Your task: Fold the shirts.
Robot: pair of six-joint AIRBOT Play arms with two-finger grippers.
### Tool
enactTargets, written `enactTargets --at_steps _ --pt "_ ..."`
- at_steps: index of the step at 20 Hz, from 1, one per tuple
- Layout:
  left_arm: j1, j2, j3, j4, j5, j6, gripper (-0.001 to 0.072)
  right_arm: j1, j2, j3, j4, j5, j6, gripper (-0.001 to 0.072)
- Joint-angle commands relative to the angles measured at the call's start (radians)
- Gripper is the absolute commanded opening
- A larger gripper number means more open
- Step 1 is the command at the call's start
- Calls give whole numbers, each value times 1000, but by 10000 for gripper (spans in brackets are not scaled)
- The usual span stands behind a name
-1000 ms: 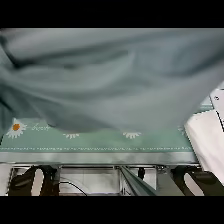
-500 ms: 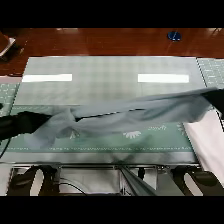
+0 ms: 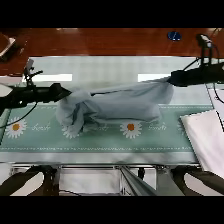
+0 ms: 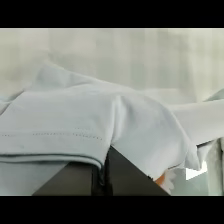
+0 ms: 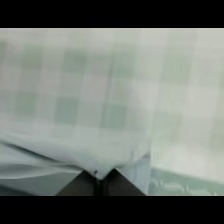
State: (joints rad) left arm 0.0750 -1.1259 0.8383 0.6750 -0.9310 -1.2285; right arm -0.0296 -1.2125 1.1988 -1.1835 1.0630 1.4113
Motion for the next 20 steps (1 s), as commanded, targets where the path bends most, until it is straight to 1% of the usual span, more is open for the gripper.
enactTargets --at_steps 1,2,3,4,5,7,8,9,10,11,12,14,15,16,17,19,20 --pt "-52 -236 159 -14 47 12 110 -1 -252 125 68 -81 14 42" --pt "-64 -274 193 -14 23 12 469 -1 -304 170 91 -77 35 209" --pt "-69 -300 224 -2 -34 14 513 -1 -339 208 118 -69 45 410" --pt "-61 -320 266 60 -126 24 512 -5 -358 244 138 -43 43 411" --pt "-47 -326 299 141 -215 -6 512 -13 -361 273 132 -12 41 411" --pt "6 -303 315 336 -386 -109 511 -61 -338 298 93 60 5 411" --pt "42 -275 297 426 -444 -150 511 -100 -321 298 60 107 5 410" --pt "79 -233 258 470 -464 -166 511 -148 -304 293 20 169 5 410" --pt "121 -178 198 474 -455 -172 511 -192 -285 267 -6 210 5 410" --pt "166 -108 113 465 -426 -172 511 -241 -255 207 -17 228 -1 409" --pt "206 -30 12 453 -385 -172 511 -285 -216 122 -15 216 -2 404" --pt "279 113 -193 365 -315 -172 511 -357 -112 -109 44 106 -3 404" --pt "312 188 -302 288 -286 -163 511 -381 -54 -231 96 47 -26 404" --pt "335 257 -402 200 -257 -135 511 -396 2 -338 146 -7 -57 404" --pt "342 311 -486 119 -230 -120 511 -401 44 -417 177 -45 -71 404" --pt "337 371 -615 -22 -174 -79 511 -399 93 -519 206 -76 -90 404" --pt "325 375 -661 -95 -132 -31 511 -399 97 -542 209 -76 -89 404"
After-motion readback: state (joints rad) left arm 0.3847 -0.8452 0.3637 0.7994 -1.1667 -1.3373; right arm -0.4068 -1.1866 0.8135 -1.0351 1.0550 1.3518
